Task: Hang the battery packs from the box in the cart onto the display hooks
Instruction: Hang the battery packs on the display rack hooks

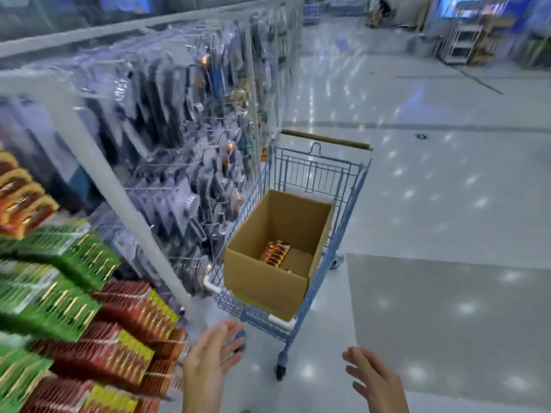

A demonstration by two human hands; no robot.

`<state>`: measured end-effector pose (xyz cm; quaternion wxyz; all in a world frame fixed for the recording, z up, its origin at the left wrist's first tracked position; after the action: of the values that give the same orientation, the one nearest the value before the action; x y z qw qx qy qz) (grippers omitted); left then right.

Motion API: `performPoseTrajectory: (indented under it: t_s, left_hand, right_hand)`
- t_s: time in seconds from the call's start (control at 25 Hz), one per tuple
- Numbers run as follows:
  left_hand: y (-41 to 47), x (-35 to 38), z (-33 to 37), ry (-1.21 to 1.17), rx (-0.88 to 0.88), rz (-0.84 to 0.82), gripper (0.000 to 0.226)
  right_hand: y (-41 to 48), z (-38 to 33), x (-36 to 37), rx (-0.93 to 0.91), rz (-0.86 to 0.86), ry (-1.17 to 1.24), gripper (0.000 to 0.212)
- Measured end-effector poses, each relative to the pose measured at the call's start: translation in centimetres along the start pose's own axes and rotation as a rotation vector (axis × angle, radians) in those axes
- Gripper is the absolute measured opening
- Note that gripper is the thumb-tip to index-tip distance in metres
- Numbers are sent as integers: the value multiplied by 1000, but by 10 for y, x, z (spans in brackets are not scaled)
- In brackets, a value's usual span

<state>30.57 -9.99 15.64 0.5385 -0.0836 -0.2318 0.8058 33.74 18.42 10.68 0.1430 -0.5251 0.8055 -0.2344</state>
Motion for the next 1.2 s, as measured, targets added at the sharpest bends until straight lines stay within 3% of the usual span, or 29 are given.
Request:
performPoseTrajectory:
  t_s: [0.4,0.72,1.08,1.2]
  left_hand:
    - [166,69,44,-7,-72,-68,26]
    - [288,120,63,137,-64,-141,25]
    - [440,218,21,434,-126,-98,17]
    - [511,254,-14,642,-156,-95,21]
  right_hand:
    - [136,-74,101,71,41,10,17]
    - [223,-123,165,98,22,-98,15]
    - [350,-140,187,235,-41,-225,15]
    - [392,-139,200,277,-65,-251,15]
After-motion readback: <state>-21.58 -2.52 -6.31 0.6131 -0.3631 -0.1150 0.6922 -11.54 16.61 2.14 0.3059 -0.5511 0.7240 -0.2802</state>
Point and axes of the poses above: each hand's wrist, its own y-axis towards the middle knuckle, its own x-axis out of the palm, z = x × y, the point moved 4 cm from there along y, towards the middle knuckle, and after that the axes turned 3 degrees about -z, right-handed, at the moved point
